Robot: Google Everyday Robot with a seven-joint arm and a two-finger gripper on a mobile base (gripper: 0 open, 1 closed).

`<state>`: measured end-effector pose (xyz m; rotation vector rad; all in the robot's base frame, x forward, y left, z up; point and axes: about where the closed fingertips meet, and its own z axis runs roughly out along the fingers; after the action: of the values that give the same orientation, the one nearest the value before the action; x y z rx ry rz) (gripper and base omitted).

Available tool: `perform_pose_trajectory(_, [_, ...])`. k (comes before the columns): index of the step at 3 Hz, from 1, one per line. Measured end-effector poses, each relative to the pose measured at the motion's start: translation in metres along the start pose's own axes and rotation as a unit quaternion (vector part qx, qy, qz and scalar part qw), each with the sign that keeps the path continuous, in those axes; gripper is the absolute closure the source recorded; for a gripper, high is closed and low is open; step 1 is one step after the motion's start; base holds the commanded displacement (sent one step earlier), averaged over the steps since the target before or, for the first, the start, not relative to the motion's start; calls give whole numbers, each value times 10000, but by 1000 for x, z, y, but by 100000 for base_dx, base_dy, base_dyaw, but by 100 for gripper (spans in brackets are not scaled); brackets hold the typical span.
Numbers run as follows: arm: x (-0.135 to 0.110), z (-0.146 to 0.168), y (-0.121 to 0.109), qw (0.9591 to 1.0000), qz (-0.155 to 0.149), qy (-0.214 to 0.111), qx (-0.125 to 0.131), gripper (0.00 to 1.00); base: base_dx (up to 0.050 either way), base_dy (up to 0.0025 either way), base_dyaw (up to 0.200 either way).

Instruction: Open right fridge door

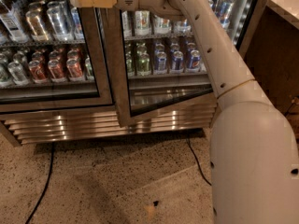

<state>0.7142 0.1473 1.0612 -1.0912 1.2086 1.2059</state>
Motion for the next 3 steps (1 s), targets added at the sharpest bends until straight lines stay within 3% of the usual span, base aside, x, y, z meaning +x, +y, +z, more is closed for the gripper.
perform_pose_trajectory(2, [-4,0,5,9999,1,43,142,0,0,0,0])
perform_pose_trajectory(3, [-4,0,5,9999,1,43,141,19,0,0,0])
